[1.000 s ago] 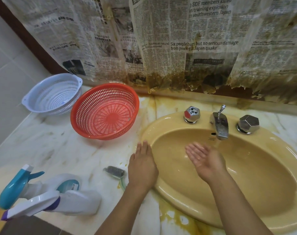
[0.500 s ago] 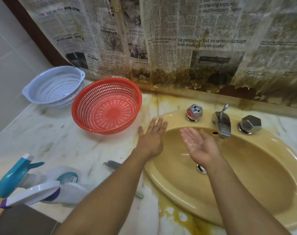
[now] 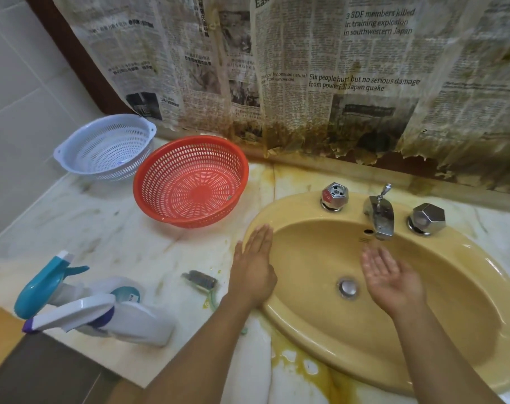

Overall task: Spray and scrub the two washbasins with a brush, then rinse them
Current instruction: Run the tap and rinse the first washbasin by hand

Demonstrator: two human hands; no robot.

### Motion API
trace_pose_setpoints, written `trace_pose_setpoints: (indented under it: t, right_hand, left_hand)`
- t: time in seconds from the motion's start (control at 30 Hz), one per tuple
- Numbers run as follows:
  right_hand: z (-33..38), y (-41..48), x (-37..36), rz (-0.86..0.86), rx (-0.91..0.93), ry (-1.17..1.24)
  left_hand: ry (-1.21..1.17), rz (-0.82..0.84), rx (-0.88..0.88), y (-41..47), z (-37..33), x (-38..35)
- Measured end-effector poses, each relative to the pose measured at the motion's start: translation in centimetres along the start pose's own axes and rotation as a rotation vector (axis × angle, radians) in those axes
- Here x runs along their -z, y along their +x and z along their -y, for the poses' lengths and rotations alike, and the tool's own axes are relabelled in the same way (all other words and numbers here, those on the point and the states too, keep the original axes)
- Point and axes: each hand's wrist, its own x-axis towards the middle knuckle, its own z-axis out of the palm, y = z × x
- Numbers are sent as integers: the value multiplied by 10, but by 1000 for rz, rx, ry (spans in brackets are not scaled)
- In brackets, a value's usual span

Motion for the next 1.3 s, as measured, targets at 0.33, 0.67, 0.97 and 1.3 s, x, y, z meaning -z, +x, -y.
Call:
trace_pose_setpoints:
  t: [0.33,0.67,0.97,1.3]
  right_hand:
    - [-15,-13,-31,99,-82,-57]
    - [-91,-87,-76,414,-262,-757]
    - [-26,-40,-27,167,-164,-385]
    - [6,18,-5,19,-76,-29]
  left_hand:
    - [-42,-92,163,-46,-22,-18]
    - [-290,-161,324,-55,-38,-20]
    - [-203,-158,420,-8,-21,-15]
    - [-271,-241,409,-8,-13,-21]
